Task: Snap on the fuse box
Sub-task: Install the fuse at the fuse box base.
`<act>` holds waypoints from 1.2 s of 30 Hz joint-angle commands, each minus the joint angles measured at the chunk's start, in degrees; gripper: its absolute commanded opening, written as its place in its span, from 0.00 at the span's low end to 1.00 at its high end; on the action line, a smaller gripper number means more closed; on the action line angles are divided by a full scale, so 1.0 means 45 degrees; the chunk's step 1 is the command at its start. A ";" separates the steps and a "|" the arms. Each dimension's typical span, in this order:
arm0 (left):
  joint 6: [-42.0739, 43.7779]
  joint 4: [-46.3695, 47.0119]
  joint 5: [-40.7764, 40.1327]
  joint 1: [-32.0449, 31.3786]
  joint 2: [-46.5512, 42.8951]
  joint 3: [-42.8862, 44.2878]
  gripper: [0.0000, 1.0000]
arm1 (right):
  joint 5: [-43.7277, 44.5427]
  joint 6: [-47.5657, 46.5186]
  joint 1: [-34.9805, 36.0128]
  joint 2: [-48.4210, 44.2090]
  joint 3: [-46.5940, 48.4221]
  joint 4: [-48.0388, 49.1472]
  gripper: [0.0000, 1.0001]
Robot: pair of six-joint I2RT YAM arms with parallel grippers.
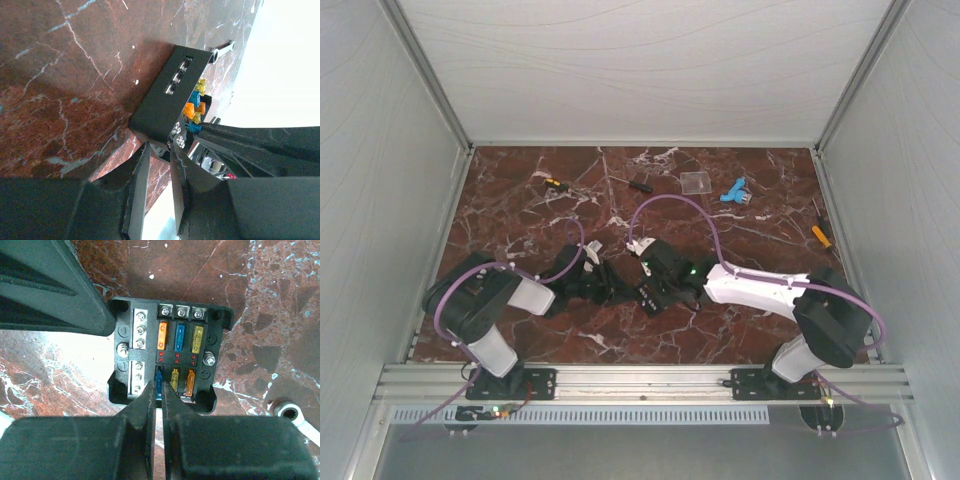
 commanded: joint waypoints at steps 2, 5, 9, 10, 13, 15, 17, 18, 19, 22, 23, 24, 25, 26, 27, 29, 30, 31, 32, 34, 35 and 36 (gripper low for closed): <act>-0.0074 0.0099 -0.0156 0.0054 -0.0145 0.0167 0.23 | 0.0723 0.1256 0.0413 -0.0037 0.0029 -0.0457 0.00; -0.0044 0.0013 -0.0199 0.0054 -0.0233 0.0166 0.23 | 0.0858 0.1259 0.0410 0.0096 -0.0018 -0.0449 0.00; -0.0004 -0.0035 -0.0196 0.0057 -0.0236 0.0201 0.23 | 0.0770 0.0969 0.0173 0.0349 -0.0165 -0.0540 0.00; 0.0001 -0.0035 -0.0180 0.0054 -0.0236 0.0206 0.23 | 0.0671 0.0936 0.0098 0.0395 -0.0211 -0.0513 0.00; 0.0001 -0.0035 -0.0175 0.0054 -0.0221 0.0206 0.23 | 0.0308 0.0840 -0.0078 0.0593 -0.0237 -0.0555 0.00; 0.0001 -0.0040 -0.0176 0.0064 -0.0214 0.0206 0.23 | 0.0167 0.0743 -0.0088 0.0790 -0.0152 -0.0610 0.00; 0.0001 -0.0035 -0.0186 0.0054 -0.0177 0.0206 0.23 | 0.0150 0.0691 -0.0086 0.1061 -0.0045 -0.0776 0.00; 0.0001 -0.0035 -0.0176 0.0054 -0.0184 0.0197 0.23 | 0.0144 0.0654 -0.0081 0.1124 -0.0032 -0.0828 0.00; 0.0001 -0.0035 -0.0175 0.0054 -0.0210 0.0188 0.23 | 0.0183 0.0628 -0.0085 0.1188 -0.0040 -0.0916 0.00; 0.0001 -0.0038 -0.0209 0.0054 -0.0217 0.0158 0.23 | 0.0420 0.0429 -0.0084 0.1355 -0.0050 -0.1176 0.00; -0.0016 -0.0036 -0.0223 0.0054 -0.0219 0.0149 0.23 | 0.0481 0.0382 -0.0076 0.1417 -0.0008 -0.1320 0.00; -0.0008 -0.0035 -0.0218 0.0054 -0.0214 0.0148 0.23 | 0.0579 0.0345 -0.0077 0.1503 0.0069 -0.1519 0.00; -0.0027 -0.0045 -0.0214 0.0054 -0.0235 0.0131 0.23 | 0.0664 0.0321 -0.0077 0.1557 0.0116 -0.1727 0.00; -0.0036 -0.0037 -0.0231 0.0054 -0.0245 0.0128 0.23 | 0.0702 0.0310 -0.0089 0.1596 0.0142 -0.1880 0.00; -0.0037 -0.0035 -0.0233 0.0054 -0.0254 0.0111 0.23 | 0.0723 0.0324 -0.0086 0.1586 0.0130 -0.2026 0.00; -0.0038 -0.0052 -0.0254 0.0055 -0.0263 0.0109 0.23 | 0.0751 0.0416 -0.0089 0.1588 0.0107 -0.2315 0.00; -0.0040 -0.0055 -0.0253 0.0054 -0.0268 0.0109 0.23 | 0.0781 0.0483 -0.0101 0.1639 0.0116 -0.2508 0.00; -0.0038 -0.0062 -0.0253 0.0054 -0.0276 0.0099 0.23 | 0.0811 0.0536 -0.0104 0.1772 0.0152 -0.2700 0.00; -0.0038 -0.0053 -0.0253 0.0054 -0.0280 0.0090 0.23 | 0.0845 0.0635 -0.0134 0.1913 0.0207 -0.2876 0.00; -0.0038 -0.0060 -0.0253 0.0054 -0.0289 0.0072 0.23 | 0.0666 0.0641 -0.0162 0.2216 0.0336 -0.3051 0.00; -0.0038 -0.0060 -0.0253 0.0054 -0.0308 0.0070 0.23 | 0.0619 0.0665 -0.0158 0.2372 0.0450 -0.3203 0.00; -0.0038 -0.0051 -0.0280 0.0054 -0.0328 0.0060 0.23 | 0.0681 0.0703 -0.0146 0.2530 0.0589 -0.3368 0.00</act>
